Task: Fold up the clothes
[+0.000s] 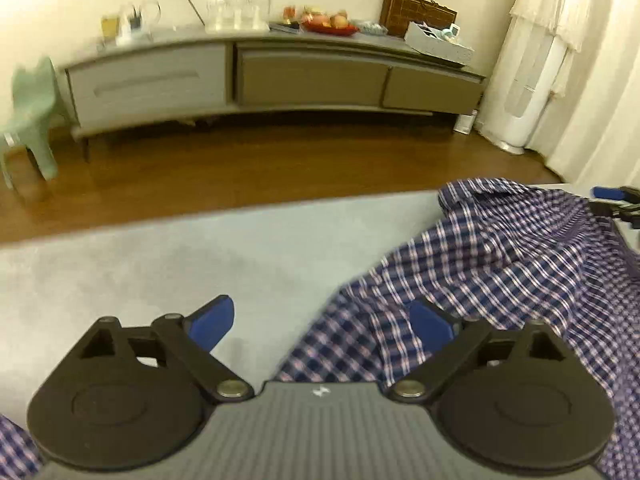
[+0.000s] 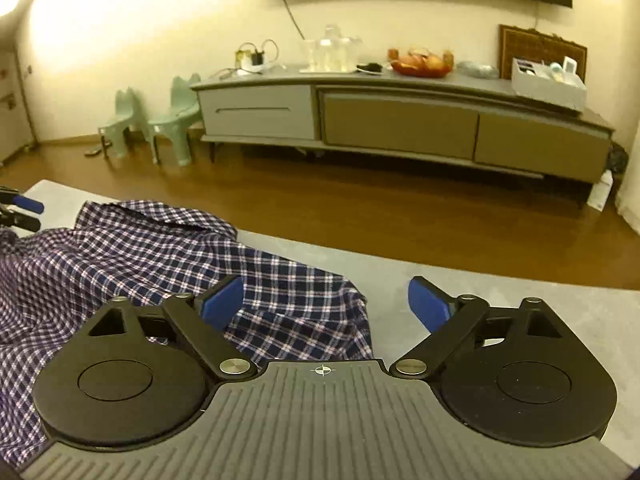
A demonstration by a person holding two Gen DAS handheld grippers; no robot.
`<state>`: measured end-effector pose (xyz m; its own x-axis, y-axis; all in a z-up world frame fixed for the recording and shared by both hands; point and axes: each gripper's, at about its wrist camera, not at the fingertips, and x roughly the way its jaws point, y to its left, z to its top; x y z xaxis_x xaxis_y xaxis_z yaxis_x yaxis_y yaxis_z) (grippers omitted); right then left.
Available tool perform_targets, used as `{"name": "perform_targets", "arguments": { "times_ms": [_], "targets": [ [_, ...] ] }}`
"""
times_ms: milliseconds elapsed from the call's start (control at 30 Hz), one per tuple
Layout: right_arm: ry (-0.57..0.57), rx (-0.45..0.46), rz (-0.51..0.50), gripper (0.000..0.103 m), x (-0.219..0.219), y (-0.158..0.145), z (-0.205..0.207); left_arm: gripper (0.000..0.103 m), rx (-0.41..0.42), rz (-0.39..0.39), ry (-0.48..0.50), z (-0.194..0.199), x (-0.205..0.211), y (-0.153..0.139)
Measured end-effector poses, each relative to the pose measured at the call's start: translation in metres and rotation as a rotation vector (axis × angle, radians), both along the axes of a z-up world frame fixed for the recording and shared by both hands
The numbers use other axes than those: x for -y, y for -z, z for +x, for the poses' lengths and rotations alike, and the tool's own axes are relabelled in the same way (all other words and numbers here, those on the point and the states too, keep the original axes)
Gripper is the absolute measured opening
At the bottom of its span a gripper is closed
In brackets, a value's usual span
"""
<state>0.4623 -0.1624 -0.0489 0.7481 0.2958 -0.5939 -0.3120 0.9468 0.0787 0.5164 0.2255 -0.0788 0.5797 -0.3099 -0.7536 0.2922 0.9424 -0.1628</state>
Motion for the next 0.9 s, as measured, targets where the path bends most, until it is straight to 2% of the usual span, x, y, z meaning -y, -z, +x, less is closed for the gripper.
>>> {"name": "perform_targets", "arguments": {
  "times_ms": [67,100,133,167,200,233,267,300,333,433,533,633,667,733,833,900],
  "targets": [
    [-0.011,-0.024,0.008,0.092,-0.003,0.006,0.005,0.096,0.003,0.024,0.076,-0.004,0.016,0.006],
    [-0.025,-0.032,0.004,0.092,-0.004,0.008,0.006,0.086,0.013,0.045,0.118,-0.007,0.025,0.008],
    [-0.041,-0.040,-0.001,0.090,-0.006,0.010,0.006,0.050,0.028,0.064,0.149,-0.010,0.034,0.008],
    [-0.057,-0.047,-0.007,0.087,-0.007,0.013,0.006,0.022,0.046,0.083,0.171,-0.012,0.043,0.007],
    [-0.072,-0.058,-0.021,0.072,-0.009,0.014,0.004,0.003,0.053,0.093,0.165,-0.013,0.047,0.006],
    [-0.078,-0.074,-0.044,0.043,-0.012,0.015,0.003,0.003,0.051,0.098,0.139,-0.013,0.048,0.004],
    [-0.075,-0.095,-0.068,0.030,-0.013,0.017,0.004,0.003,0.061,0.107,0.111,-0.014,0.047,0.002],
    [-0.071,-0.107,-0.081,0.009,-0.013,0.016,0.005,0.003,0.080,0.118,0.083,-0.017,0.044,-0.001],
    [-0.064,-0.098,-0.084,0.005,-0.010,0.014,0.003,0.003,0.099,0.130,0.054,-0.020,0.041,-0.004],
    [-0.012,-0.062,-0.107,0.000,-0.002,0.007,0.000,0.003,0.113,0.129,-0.085,-0.022,0.016,-0.009],
    [0.039,-0.075,-0.154,0.000,0.001,0.012,0.003,0.003,0.102,0.225,-0.189,-0.022,0.006,-0.006],
    [0.072,-0.092,-0.204,0.000,0.000,0.022,0.005,0.004,0.100,0.291,-0.213,-0.016,0.018,-0.004],
    [0.078,-0.084,-0.212,0.001,0.000,0.020,0.003,0.005,0.102,0.286,-0.205,-0.017,0.019,-0.007],
    [0.091,-0.070,-0.229,0.017,-0.001,0.015,-0.001,0.005,0.104,0.286,-0.200,-0.020,0.020,-0.008],
    [0.013,0.005,-0.195,0.025,-0.011,0.002,-0.019,0.006,0.107,0.292,-0.208,-0.022,0.018,-0.008],
    [-0.070,-0.024,-0.218,0.025,-0.023,0.009,-0.025,0.011,0.114,0.299,-0.245,-0.016,0.012,-0.006]
  ]
}}
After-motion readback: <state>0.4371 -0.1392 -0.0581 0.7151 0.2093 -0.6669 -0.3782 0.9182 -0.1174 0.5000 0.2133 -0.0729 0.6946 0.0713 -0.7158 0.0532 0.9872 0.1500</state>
